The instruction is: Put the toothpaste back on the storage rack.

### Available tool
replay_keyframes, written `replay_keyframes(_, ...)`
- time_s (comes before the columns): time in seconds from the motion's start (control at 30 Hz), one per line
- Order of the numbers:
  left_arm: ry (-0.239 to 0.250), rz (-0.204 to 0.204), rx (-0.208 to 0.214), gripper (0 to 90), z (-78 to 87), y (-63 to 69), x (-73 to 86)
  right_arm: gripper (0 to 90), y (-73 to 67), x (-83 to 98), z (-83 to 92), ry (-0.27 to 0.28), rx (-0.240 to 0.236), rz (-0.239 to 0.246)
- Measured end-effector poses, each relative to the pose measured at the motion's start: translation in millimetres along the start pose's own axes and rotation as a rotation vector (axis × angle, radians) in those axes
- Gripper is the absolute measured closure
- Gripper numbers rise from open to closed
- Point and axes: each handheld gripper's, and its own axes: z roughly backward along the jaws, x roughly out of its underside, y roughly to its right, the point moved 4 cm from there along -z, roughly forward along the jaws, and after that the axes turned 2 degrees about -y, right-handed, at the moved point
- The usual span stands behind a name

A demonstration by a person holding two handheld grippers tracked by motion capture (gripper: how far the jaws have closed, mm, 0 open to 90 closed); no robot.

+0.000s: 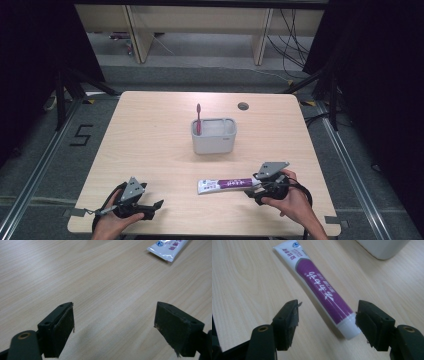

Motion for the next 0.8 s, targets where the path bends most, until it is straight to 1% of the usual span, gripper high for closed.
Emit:
replay_keyframes(0.03, 0.007, -0.001, 0.005, 15.7, -0.4, 0.8, -0.5, 36.6, -0.6, -3.8, -2.8, -0.021, -0.005, 0.013)
replay_keyframes(0.07, 0.000, -0.009, 0.001, 15.7, -0.6, 0.4, -0.4, 37.4, -0.8, -6.7, -4.6, -0.038, -0.018, 0.026)
replay_keyframes(0.13, -0.001, -0.001, 0.005, 15.7, -1.2, 1.4, 0.4, 39.7, 0.0, -11.8, -8.6, -0.058, -0.012, 0.035)
replay_keyframes(0.17, 0.003, 0.004, 0.007, 15.7, -1.4, 1.9, 0.4, 40.9, 0.8, -15.0, -10.8, -0.087, 0.003, 0.032)
replay_keyframes(0.2, -0.005, -0.008, -0.001, 15.7, -0.8, 0.7, 0.1, 41.0, 1.3, -17.0, -12.1, -0.100, 0.001, 0.037)
replay_keyframes(0.23, 0.002, -0.004, -0.001, 15.7, -1.2, 1.0, -0.5, 42.0, 0.8, -19.8, -15.6, -0.113, -0.001, 0.046)
replay_keyframes(0.27, 0.007, -0.007, 0.011, 15.7, -1.3, 1.8, -0.7, 42.8, 2.0, -21.0, -16.9, -0.117, 0.002, 0.057)
replay_keyframes(0.3, 0.007, -0.004, 0.011, 15.7, -1.6, 2.1, -0.3, 43.3, 3.2, -23.7, -20.2, -0.127, -0.008, 0.090)
replay_keyframes(0.33, -0.007, -0.010, 0.003, 15.7, -1.1, 0.9, 0.5, 43.5, 3.3, -24.7, -21.3, -0.144, -0.003, 0.081)
replay_keyframes(0.37, 0.001, 0.004, 0.007, 15.7, -1.6, 1.7, 0.3, 44.3, 4.3, -27.2, -24.8, -0.155, -0.006, 0.098)
replay_keyframes(0.4, 0.007, 0.010, 0.006, 15.7, -1.7, 2.0, -0.3, 45.3, 4.4, -28.7, -26.2, -0.174, -0.016, 0.105)
replay_keyframes(0.43, 0.008, 0.008, 0.007, 15.7, -1.5, 1.7, -1.0, 45.9, 4.8, -30.4, -29.0, -0.181, -0.023, 0.119)
replay_keyframes(0.47, 0.007, 0.002, 0.009, 15.7, -1.2, 1.6, -1.3, 46.3, 4.7, -31.6, -30.1, -0.193, -0.021, 0.126)
replay_keyframes(0.53, 0.008, 0.008, 0.008, 15.7, -1.8, 2.1, -0.4, 48.6, 2.6, -34.2, -35.2, -0.212, -0.026, 0.142)
replay_keyframes(0.57, 0.008, 0.008, 0.008, 15.7, -1.9, 2.2, -0.2, 48.7, 2.0, -35.5, -37.3, -0.221, -0.027, 0.160)
replay_keyframes(0.6, -0.005, -0.005, 0.003, 15.7, -1.2, 1.1, -0.1, 49.2, 1.0, -36.4, -39.1, -0.229, -0.026, 0.167)
replay_keyframes(0.63, 0.001, -0.005, 0.002, 15.7, -1.6, 1.3, -0.4, 50.2, -0.1, -37.4, -40.2, -0.237, -0.027, 0.167)
replay_keyframes(0.67, 0.007, -0.002, 0.013, 15.7, -2.5, 2.8, -0.7, 50.4, -0.7, -38.1, -41.6, -0.240, -0.030, 0.170)
replay_keyframes(0.7, -0.007, -0.013, 0.010, 15.7, -2.5, 1.8, 0.2, 51.2, -0.6, -39.6, -43.8, -0.239, -0.038, 0.183)
replay_keyframes(0.73, -0.003, -0.009, 0.010, 15.7, -2.6, 2.5, 0.4, 51.8, -0.7, -40.5, -45.3, -0.243, -0.041, 0.188)
replay_keyframes(0.77, -0.005, -0.008, 0.010, 15.7, -2.3, 2.5, 0.4, 52.4, -0.8, -41.0, -46.3, -0.246, -0.041, 0.188)
replay_keyframes(0.8, 0.005, -0.001, 0.012, 15.7, -2.2, 3.4, -1.0, 53.2, -1.6, -41.5, -47.0, -0.254, -0.041, 0.178)
